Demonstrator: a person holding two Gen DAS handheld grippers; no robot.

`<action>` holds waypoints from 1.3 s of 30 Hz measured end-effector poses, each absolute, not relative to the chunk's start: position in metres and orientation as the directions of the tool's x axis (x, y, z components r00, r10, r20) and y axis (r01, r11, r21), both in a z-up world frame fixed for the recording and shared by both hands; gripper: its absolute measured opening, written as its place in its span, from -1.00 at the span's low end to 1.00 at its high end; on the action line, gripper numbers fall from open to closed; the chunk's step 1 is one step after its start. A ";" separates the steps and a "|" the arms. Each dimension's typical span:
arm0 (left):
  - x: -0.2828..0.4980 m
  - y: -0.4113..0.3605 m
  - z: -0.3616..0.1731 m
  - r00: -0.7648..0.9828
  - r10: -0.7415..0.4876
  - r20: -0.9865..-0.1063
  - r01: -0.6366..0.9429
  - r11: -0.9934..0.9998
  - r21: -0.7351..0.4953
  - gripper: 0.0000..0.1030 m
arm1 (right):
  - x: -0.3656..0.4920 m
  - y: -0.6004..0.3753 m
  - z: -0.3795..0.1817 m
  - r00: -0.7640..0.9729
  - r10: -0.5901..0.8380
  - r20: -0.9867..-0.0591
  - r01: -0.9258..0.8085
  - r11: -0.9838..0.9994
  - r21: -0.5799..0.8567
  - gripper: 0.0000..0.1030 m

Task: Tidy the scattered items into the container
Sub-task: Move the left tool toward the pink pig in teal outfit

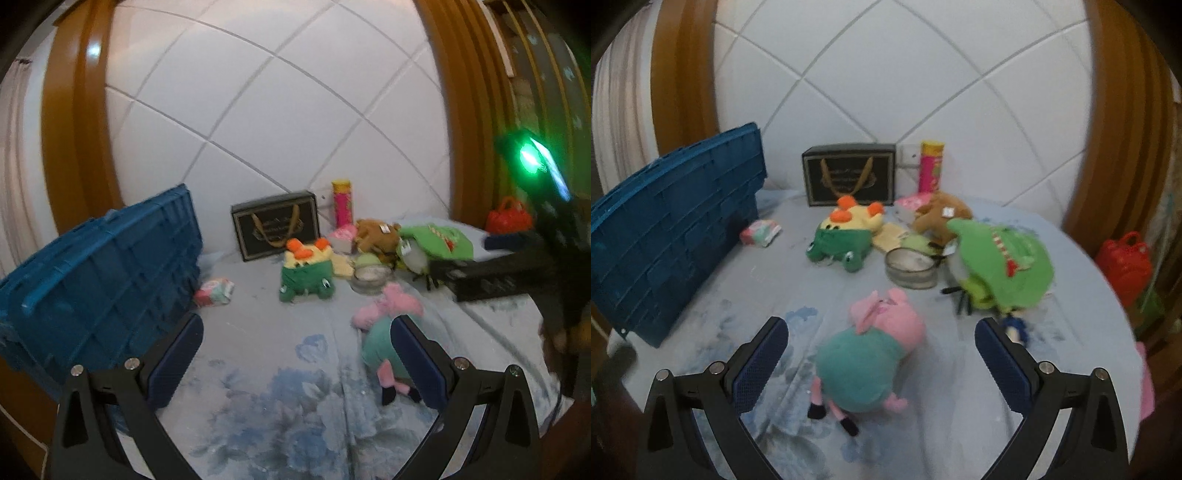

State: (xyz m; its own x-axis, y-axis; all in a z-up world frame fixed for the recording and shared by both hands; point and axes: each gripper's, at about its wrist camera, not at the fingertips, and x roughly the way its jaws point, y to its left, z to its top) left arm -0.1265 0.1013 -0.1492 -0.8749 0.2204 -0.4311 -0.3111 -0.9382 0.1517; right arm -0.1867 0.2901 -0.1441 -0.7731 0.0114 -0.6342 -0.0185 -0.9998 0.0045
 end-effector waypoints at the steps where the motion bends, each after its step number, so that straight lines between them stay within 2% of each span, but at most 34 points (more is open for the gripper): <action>1: -0.128 0.104 -0.154 -0.870 0.220 -0.442 -0.318 -0.934 0.160 1.00 | -0.194 0.291 -0.149 -0.759 0.003 -0.651 -0.013 -1.000 0.010 0.99; 8: -0.138 0.124 -0.186 -0.831 0.316 -0.458 -0.415 -0.900 0.132 1.00 | -0.237 0.312 -0.174 -0.688 -0.033 -0.725 -0.024 -0.997 0.068 0.99; 13: -0.149 0.158 -0.215 -0.815 0.361 -0.454 -0.466 -0.873 0.142 1.00 | -0.261 0.318 -0.192 -0.651 -0.038 -0.758 0.001 -0.999 0.049 0.99; 21: -0.175 0.205 -0.252 -0.752 0.411 -0.515 -0.539 -0.834 0.122 1.00 | -0.308 0.322 -0.240 -0.541 -0.111 -0.834 0.045 -0.994 0.103 0.99; 27: -0.189 0.211 -0.266 -0.703 0.453 -0.549 -0.575 -0.816 0.062 1.00 | -0.328 0.332 -0.261 -0.507 -0.135 -0.851 0.050 -0.991 0.127 0.99; 36: -0.200 0.229 -0.283 -0.696 0.407 -0.592 -0.561 -0.822 0.095 0.99 | -0.348 0.338 -0.277 -0.501 -0.187 -0.845 0.126 -0.982 0.143 0.99; 37: -0.202 0.231 -0.286 -0.689 0.401 -0.604 -0.564 -0.820 0.099 0.92 | -0.348 0.335 -0.280 -0.499 -0.187 -0.846 0.143 -0.981 0.133 0.96; 39: -0.207 0.235 -0.292 -0.662 0.398 -0.636 -0.575 -0.813 0.090 0.16 | -0.346 0.326 -0.289 -0.489 -0.162 -0.857 0.183 -0.980 0.081 0.35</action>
